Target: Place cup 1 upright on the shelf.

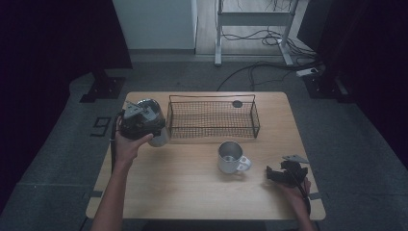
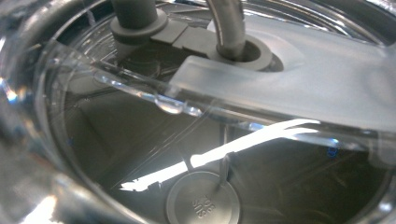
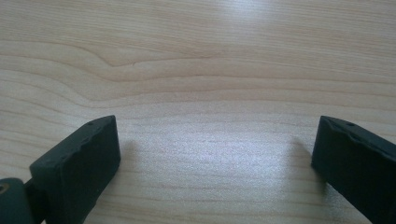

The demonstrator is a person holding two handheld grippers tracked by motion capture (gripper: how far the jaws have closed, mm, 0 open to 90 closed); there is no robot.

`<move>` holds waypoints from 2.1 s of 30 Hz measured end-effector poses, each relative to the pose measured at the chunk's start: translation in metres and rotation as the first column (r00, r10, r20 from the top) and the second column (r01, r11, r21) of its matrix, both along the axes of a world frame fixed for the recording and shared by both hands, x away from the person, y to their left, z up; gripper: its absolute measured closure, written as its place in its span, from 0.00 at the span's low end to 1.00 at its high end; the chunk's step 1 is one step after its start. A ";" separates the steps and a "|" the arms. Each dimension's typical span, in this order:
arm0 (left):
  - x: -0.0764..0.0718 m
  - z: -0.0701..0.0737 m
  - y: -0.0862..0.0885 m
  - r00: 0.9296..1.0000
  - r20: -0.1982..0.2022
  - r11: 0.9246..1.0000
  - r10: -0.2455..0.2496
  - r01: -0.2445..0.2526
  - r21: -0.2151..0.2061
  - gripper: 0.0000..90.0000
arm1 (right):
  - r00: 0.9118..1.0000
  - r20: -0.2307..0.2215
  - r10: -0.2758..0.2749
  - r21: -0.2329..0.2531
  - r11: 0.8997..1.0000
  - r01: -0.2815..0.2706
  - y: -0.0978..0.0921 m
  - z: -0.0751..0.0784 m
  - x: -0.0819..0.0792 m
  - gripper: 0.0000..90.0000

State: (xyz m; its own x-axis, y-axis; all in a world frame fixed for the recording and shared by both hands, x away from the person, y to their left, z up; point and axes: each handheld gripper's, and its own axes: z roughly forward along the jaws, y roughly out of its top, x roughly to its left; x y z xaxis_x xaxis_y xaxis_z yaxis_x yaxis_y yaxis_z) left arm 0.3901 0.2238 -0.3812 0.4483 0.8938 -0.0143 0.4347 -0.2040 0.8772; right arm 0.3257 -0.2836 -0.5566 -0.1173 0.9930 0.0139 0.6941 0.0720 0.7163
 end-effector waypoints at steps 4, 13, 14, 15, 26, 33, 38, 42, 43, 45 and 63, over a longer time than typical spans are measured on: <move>0.001 0.003 -0.003 1.000 0.003 1.000 -0.002 0.002 0.000 0.05 | 1.000 0.000 -0.001 0.001 1.000 0.001 0.000 0.000 0.000 0.01; 0.002 0.010 -0.008 1.000 0.009 1.000 -0.005 0.005 0.000 0.05 | 1.000 0.001 0.001 -0.001 1.000 -0.001 0.000 0.000 0.000 0.01; 0.002 0.011 -0.008 1.000 0.012 1.000 -0.005 0.005 0.000 0.05 | 1.000 0.001 0.001 -0.001 1.000 -0.001 0.000 0.000 0.000 0.01; 0.002 0.012 -0.009 1.000 0.013 1.000 -0.005 0.005 0.001 0.05 | 1.000 0.001 0.001 -0.001 1.000 -0.001 0.000 0.000 0.000 0.01; 0.007 0.018 -0.015 1.000 0.019 1.000 -0.013 0.014 -0.016 0.05 | 1.000 0.001 0.002 -0.001 1.000 -0.002 0.000 0.000 0.000 0.01; 0.012 0.021 -0.020 1.000 0.022 1.000 -0.019 0.020 -0.012 0.05 | 1.000 0.001 0.002 0.000 1.000 -0.002 0.000 0.000 0.000 0.01; 0.017 0.018 -0.021 1.000 0.011 1.000 -0.016 0.016 -0.014 0.05 | 1.000 0.001 0.002 0.000 1.000 -0.002 0.000 0.000 0.000 0.01; 0.021 0.016 -0.023 1.000 0.005 1.000 -0.016 0.016 -0.015 0.05 | 1.000 0.001 0.002 -0.001 1.000 -0.002 0.000 0.000 0.000 0.01; 0.021 0.015 -0.024 1.000 0.003 1.000 -0.016 0.016 -0.015 0.05 | 1.000 0.001 0.002 -0.001 1.000 -0.002 0.000 0.000 0.000 0.01; 0.023 0.015 -0.025 1.000 0.000 1.000 -0.019 0.019 -0.017 0.04 | 1.000 0.001 0.002 0.000 1.000 -0.002 0.000 0.000 0.000 0.01; 0.039 0.012 -0.039 0.999 -0.020 0.999 -0.039 0.039 -0.020 0.05 | 1.000 0.003 0.002 -0.001 1.000 -0.002 0.000 0.000 0.000 0.01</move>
